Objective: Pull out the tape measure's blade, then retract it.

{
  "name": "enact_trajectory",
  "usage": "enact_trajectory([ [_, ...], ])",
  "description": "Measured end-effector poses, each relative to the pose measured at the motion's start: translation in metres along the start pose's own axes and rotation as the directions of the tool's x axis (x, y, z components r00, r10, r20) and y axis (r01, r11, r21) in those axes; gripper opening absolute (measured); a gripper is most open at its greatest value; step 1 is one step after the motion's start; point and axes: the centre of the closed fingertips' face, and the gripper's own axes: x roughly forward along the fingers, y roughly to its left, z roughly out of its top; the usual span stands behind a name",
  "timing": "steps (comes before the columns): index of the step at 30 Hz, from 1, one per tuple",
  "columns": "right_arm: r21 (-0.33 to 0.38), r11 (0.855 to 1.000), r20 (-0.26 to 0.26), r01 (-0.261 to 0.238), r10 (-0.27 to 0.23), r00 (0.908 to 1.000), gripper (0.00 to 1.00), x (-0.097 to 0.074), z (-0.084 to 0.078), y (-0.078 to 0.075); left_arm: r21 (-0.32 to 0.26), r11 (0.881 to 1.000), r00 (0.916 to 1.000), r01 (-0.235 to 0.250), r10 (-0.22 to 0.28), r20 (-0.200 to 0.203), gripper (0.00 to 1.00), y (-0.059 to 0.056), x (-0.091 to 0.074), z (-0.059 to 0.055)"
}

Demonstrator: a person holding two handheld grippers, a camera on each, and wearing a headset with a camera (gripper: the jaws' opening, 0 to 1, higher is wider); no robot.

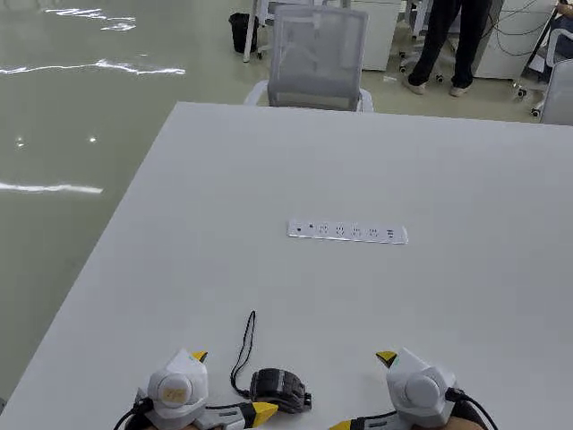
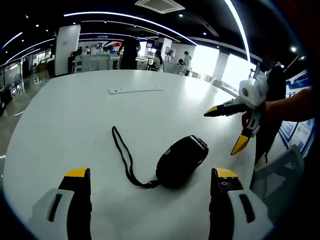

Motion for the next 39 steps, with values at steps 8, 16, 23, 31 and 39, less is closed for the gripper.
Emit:
enact_trajectory([
  [8, 0.008, 0.999, 0.032, 0.039, -0.040, 0.9987, 1.00, -0.024, -0.012, 0.000, -0.038, 0.997, 0.9957, 0.069, -0.067, 0.064, 0.99, 0.001, -0.038, -0.008],
  [16, 0.069, 0.994, 0.067, 0.090, -0.095, 0.9933, 1.00, -0.048, -0.019, -0.001, -0.010, 0.997, 0.9958, 0.082, -0.082, 0.042, 0.99, 0.006, -0.058, -0.018],
  [23, 0.072, 0.991, 0.063, 0.114, -0.119, 0.9909, 1.00, -0.068, -0.036, 0.003, 0.016, 1.000, 0.9972, 0.021, -0.022, 0.071, 0.99, 0.024, -0.077, -0.018],
  [31, 0.149, 0.976, 0.081, 0.156, -0.169, 0.9822, 1.00, -0.094, -0.052, 0.003, -0.037, 0.999, 0.9943, 0.025, -0.021, 0.105, 0.99, 0.035, -0.096, -0.020],
  [39, 0.170, 0.967, 0.068, 0.191, -0.205, 0.9763, 1.00, -0.113, -0.070, 0.006, -0.022, 1.000, 0.9941, 0.000, 0.003, 0.108, 0.99, 0.046, -0.115, -0.032],
])
